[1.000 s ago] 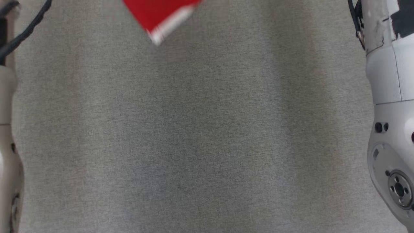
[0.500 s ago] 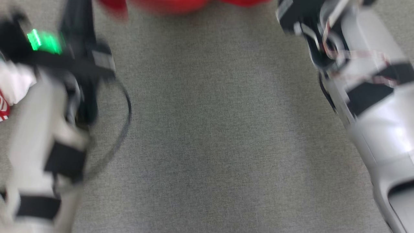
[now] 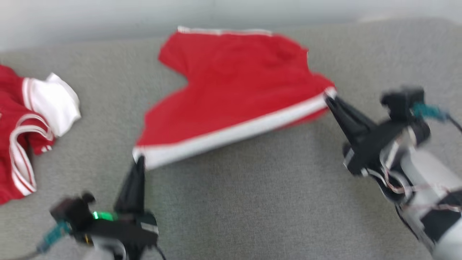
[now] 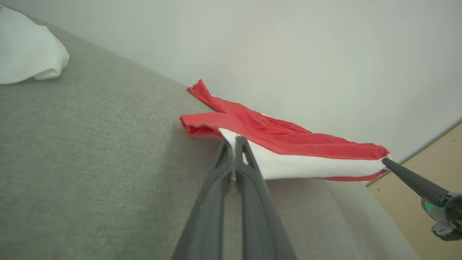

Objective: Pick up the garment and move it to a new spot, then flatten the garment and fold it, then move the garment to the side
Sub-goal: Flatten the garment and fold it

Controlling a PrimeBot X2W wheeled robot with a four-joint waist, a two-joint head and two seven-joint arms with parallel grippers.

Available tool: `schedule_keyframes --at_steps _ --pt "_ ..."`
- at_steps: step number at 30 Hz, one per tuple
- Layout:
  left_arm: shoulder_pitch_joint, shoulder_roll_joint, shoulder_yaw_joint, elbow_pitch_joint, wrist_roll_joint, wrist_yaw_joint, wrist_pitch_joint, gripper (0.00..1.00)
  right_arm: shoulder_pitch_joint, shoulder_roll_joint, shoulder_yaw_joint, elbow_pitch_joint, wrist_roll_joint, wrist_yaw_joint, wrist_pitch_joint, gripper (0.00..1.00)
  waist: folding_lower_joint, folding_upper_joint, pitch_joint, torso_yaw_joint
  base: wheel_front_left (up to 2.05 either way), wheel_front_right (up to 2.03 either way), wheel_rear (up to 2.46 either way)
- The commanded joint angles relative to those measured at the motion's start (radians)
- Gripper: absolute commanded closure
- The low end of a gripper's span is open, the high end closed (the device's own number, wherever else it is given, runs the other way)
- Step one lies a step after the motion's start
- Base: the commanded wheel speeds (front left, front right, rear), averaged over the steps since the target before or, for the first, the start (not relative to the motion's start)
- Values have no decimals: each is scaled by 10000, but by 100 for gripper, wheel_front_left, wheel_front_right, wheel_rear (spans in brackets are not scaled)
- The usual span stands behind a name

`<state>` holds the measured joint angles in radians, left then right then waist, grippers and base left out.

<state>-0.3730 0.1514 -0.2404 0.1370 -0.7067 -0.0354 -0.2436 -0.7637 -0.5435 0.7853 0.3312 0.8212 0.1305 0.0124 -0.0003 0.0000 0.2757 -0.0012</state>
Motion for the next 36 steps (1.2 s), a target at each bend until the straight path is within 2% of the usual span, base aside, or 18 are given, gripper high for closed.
schedule_keyframes --at_steps 1,8,13,20,24,28,29,33,36 --pt "647 51 -105 -224 -3 102 104 100 600 -226 -191 61 201 3 -186 100 3 0 -1147 131 0 0 0" --pt "2723 178 -568 -1375 11 528 582 100 2776 -312 -1077 140 161 -4 -510 100 3 0 -2163 395 0 0 0" --pt "4048 482 -1234 -2250 157 655 1253 100 4504 -310 -1686 -1052 230 -2 -148 100 3 0 -2493 419 0 0 0" --pt "4934 936 -1129 -3200 291 1145 1568 100 6440 69 -3267 -2388 -543 -4 263 100 3 0 -2610 290 0 0 0" --pt "4108 946 -1273 -3071 599 970 1546 100 6918 852 -4105 -3191 -1290 -2 340 100 3 0 -2462 204 0 0 0" --pt "2499 660 -1378 -2118 1001 854 1406 100 6777 1914 -4918 -3546 -1914 -2 586 100 3 0 -2072 109 0 0 0" --pt "2499 660 -1378 -2118 1001 854 1406 100 6777 1914 -4918 -3546 -1914 -2 586 100 3 0 -2072 109 0 0 0" --pt "746 361 -1138 -678 1252 860 1028 100 6359 2958 -5443 -3433 -2610 3 1043 100 3 0 -1556 -114 0 0 0" --pt "-369 233 -961 381 1382 806 739 100 5777 3610 -5454 -3175 -2868 3 1358 100 3 0 -1141 -432 0 0 0"
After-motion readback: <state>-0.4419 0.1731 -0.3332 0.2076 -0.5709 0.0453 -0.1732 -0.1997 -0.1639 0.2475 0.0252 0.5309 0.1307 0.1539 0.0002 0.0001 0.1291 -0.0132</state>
